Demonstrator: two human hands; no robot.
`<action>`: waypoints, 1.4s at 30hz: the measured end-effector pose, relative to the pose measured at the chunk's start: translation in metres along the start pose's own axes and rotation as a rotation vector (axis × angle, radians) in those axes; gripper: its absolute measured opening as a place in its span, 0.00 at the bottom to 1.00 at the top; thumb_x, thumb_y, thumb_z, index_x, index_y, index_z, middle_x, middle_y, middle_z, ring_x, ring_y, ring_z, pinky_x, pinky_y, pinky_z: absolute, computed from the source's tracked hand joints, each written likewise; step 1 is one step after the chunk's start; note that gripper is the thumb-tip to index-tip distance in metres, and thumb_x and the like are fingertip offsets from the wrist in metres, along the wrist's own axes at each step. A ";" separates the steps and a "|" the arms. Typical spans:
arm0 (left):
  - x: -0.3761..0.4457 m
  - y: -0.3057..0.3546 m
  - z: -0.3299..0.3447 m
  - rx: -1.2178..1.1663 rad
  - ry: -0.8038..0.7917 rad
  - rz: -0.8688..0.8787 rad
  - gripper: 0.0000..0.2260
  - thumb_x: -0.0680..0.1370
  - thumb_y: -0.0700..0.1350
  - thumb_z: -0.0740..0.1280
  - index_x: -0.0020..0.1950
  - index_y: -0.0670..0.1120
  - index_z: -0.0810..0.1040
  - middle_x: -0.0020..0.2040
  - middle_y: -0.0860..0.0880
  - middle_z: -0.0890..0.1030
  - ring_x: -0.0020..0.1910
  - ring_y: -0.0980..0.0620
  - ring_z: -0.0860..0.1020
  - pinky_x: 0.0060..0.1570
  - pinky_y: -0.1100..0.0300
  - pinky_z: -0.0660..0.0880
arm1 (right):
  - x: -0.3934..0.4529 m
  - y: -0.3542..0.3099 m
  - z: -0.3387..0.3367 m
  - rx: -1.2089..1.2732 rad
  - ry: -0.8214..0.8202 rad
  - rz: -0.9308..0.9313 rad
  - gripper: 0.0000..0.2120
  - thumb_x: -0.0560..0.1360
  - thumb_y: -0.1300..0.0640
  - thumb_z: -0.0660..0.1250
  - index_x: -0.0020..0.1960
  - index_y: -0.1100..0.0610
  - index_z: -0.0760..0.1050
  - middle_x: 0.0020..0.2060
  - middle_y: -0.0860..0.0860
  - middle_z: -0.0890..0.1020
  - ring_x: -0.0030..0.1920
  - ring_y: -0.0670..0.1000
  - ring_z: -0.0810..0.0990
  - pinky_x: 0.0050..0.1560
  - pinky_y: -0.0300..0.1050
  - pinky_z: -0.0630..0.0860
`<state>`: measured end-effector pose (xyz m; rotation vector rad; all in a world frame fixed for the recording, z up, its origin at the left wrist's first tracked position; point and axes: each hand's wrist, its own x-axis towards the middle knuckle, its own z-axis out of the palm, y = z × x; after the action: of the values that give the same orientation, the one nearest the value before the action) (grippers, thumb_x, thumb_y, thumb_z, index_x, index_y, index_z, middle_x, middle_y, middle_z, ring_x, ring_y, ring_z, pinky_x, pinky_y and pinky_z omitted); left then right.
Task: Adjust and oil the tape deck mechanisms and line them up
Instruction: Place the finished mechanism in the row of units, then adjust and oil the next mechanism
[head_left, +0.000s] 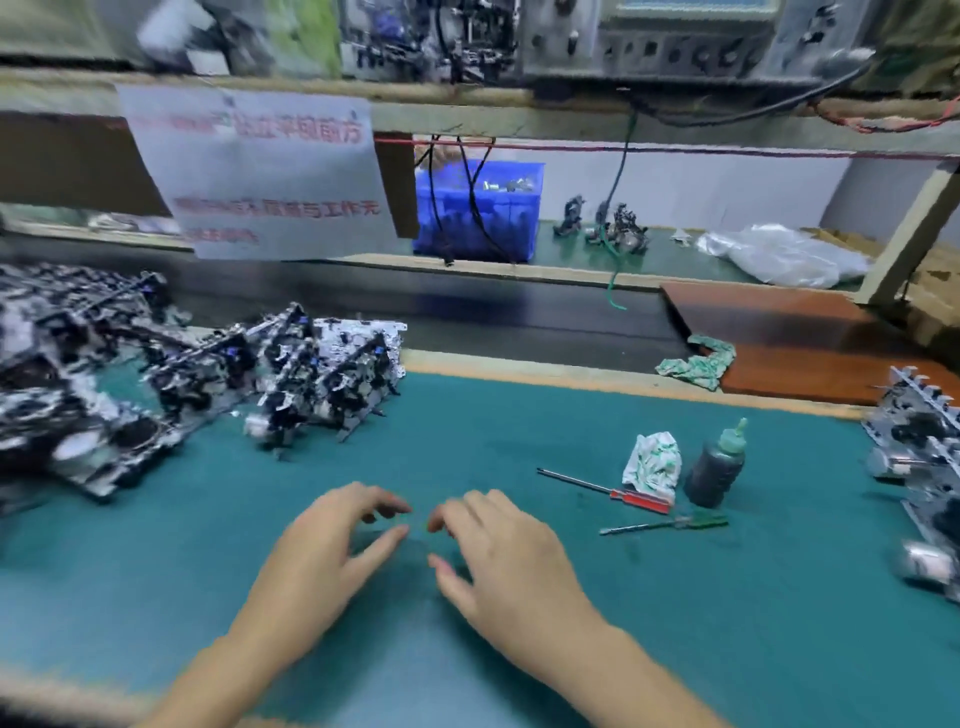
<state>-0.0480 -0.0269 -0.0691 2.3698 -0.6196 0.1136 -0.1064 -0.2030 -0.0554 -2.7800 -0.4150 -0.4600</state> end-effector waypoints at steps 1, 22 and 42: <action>-0.004 -0.014 -0.014 0.041 0.025 -0.031 0.16 0.73 0.44 0.73 0.45 0.65 0.72 0.44 0.65 0.78 0.49 0.68 0.73 0.48 0.74 0.67 | 0.013 -0.007 0.009 -0.004 -0.010 -0.055 0.10 0.70 0.52 0.66 0.50 0.54 0.77 0.42 0.50 0.79 0.45 0.52 0.78 0.40 0.43 0.77; 0.067 -0.043 -0.028 -0.183 -0.019 -0.333 0.47 0.58 0.73 0.64 0.72 0.54 0.60 0.58 0.51 0.72 0.48 0.48 0.78 0.51 0.54 0.77 | 0.158 0.039 -0.002 -0.763 0.042 -0.497 0.06 0.68 0.50 0.68 0.44 0.48 0.76 0.40 0.43 0.80 0.43 0.44 0.80 0.44 0.36 0.73; 0.081 0.044 0.027 -0.276 -0.072 -0.012 0.26 0.71 0.57 0.70 0.68 0.55 0.69 0.52 0.55 0.77 0.40 0.58 0.77 0.40 0.75 0.69 | 0.024 0.086 -0.021 -0.417 0.547 -0.326 0.08 0.70 0.67 0.67 0.36 0.56 0.73 0.31 0.51 0.74 0.33 0.54 0.73 0.40 0.45 0.73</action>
<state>0.0012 -0.1056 -0.0440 2.1168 -0.6131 -0.0593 -0.0622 -0.2831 -0.0478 -2.7889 -0.6991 -1.4862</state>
